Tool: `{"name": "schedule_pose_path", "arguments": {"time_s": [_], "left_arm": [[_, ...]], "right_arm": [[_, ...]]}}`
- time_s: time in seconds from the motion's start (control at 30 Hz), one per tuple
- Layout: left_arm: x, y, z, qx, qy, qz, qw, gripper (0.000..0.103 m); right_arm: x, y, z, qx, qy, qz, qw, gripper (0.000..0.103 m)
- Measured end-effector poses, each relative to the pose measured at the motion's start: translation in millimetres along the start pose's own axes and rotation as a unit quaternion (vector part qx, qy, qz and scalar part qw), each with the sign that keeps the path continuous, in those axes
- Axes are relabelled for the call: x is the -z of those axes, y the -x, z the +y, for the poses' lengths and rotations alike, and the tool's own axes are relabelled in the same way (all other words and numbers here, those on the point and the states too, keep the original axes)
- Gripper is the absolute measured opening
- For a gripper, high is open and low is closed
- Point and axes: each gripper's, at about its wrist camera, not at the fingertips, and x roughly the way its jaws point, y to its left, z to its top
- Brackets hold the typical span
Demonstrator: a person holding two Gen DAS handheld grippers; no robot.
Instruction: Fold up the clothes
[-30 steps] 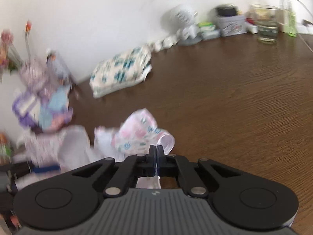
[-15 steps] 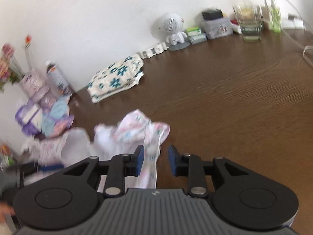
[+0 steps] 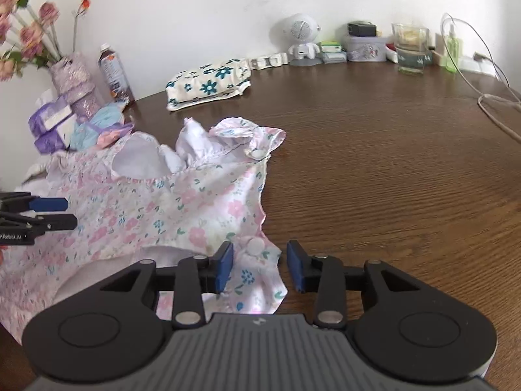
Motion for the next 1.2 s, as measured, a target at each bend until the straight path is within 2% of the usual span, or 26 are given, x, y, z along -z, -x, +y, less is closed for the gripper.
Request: {"name": "schedule_pose_path", "arguments": {"time_s": [0.03,0.1,0.3,0.47,0.53,0.57,0.6,0.63,0.73,0.83,1.03,1.1,1.2], "left_arm": [[3,0,1,-0.002,0.004,0.002,1.0,0.057],[9,0,1,-0.009,0.009,0.004,0.9999,0.057],[16,1,-3,-0.034,0.004,-0.004,0.9994,0.059],[16,1,-4,-0.041,0.006,-0.007,0.9991,0.061],[16,2,-4,-0.044,0.008,-0.004,0.999,0.061],[16,4,-3,-0.046,0.01,-0.003,0.9989,0.061],[17,8,-3,-0.048,0.011,-0.004,0.9988,0.061],[18,12,-2,-0.05,0.012,-0.007,0.9987,0.062],[24,27,-2,-0.052,0.017,-0.018,0.9984,0.062],[31,39,-6,-0.054,0.016,-0.023,0.9982,0.062],[50,58,-14,-0.059,0.011,-0.022,0.9979,0.062],[57,63,-11,-0.07,0.016,-0.021,0.9972,0.062],[66,68,-3,-0.085,0.031,-0.02,0.9957,0.062]], "right_arm": [[0,1,3,0.001,0.012,0.003,1.0,0.013],[1,6,8,0.003,0.034,0.005,0.999,0.009],[4,29,9,0.016,0.07,0.006,0.997,0.007],[10,24,9,0.02,0.08,0.024,0.996,0.007],[10,24,4,0.019,0.065,0.021,0.997,0.011],[11,24,2,0.019,0.057,0.02,0.998,0.017],[10,27,-1,0.015,0.041,0.012,0.999,0.029],[9,32,-5,0.01,0.026,-0.002,1.0,0.033],[7,44,-4,-0.003,0.008,-0.045,0.999,0.034],[4,38,10,-0.026,0.024,-0.056,0.998,0.034],[7,10,53,-0.076,0.06,-0.034,0.995,0.037],[11,4,70,-0.073,0.083,-0.036,0.993,0.039],[17,-3,86,-0.047,0.121,-0.033,0.991,0.039]]}}
